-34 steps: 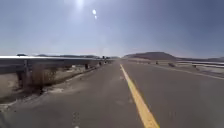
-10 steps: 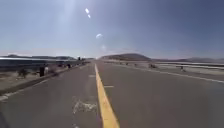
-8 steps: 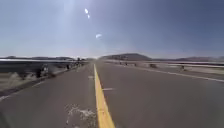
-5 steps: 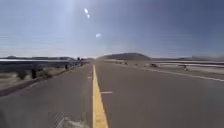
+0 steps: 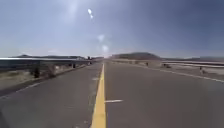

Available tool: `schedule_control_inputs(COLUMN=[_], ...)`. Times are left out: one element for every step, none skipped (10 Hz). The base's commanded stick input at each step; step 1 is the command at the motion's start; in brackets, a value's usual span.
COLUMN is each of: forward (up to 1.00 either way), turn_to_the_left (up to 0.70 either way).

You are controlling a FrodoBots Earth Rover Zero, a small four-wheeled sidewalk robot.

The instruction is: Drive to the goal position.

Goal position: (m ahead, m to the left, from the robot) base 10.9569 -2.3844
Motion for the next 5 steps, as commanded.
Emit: schedule_control_inputs(forward=[0.85,0.85,0.85,0.85,0.85], turn_to_the_left=[0.00,0.00,0.00,0.00,0.00])
